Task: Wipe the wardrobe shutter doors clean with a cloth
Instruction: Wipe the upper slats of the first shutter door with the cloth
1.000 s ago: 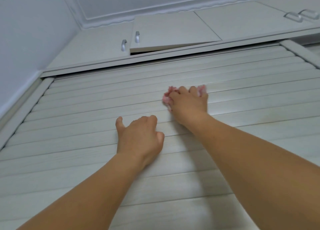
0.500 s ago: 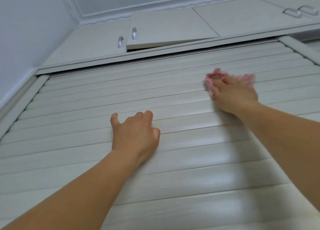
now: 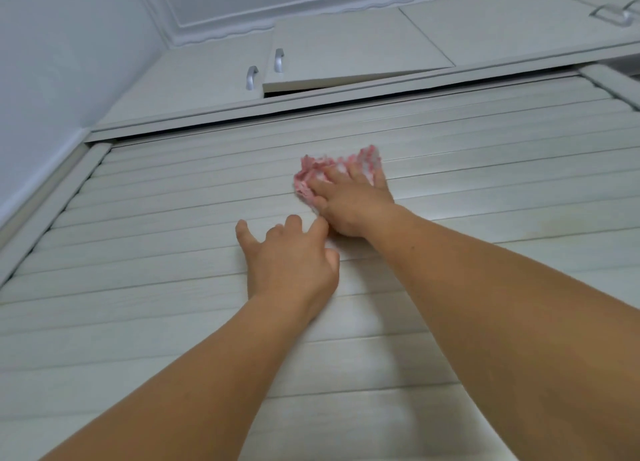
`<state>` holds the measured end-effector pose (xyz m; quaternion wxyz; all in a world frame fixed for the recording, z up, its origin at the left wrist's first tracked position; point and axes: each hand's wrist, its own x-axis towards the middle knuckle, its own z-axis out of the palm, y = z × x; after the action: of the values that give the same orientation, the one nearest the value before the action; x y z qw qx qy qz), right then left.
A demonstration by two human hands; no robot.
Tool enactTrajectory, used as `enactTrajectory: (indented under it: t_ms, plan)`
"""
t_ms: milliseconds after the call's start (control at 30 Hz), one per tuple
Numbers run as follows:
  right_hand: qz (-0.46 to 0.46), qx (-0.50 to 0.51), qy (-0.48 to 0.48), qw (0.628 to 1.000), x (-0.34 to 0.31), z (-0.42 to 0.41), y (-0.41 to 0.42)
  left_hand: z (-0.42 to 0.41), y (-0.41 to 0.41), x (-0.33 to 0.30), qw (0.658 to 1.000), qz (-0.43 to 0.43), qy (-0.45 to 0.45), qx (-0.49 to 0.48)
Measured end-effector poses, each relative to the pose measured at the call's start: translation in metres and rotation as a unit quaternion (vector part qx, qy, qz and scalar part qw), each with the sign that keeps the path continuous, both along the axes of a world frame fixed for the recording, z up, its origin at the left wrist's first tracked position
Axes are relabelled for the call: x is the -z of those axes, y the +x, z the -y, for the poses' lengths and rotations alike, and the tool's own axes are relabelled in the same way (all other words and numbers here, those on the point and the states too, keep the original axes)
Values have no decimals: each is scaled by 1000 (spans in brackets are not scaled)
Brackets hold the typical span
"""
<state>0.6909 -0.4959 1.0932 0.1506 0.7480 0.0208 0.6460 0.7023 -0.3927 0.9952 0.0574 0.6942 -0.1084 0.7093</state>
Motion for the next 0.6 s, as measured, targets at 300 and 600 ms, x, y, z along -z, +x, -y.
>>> enactTrajectory:
  t_ms: [300, 600]
  plan:
    - [-4, -6, 54, 999, -18, 52, -21, -1, -3, 3, 1000, -19, 2, -16]
    - [74, 5, 200, 977, 1, 72, -19, -12, 2, 10, 978, -77, -67, 180]
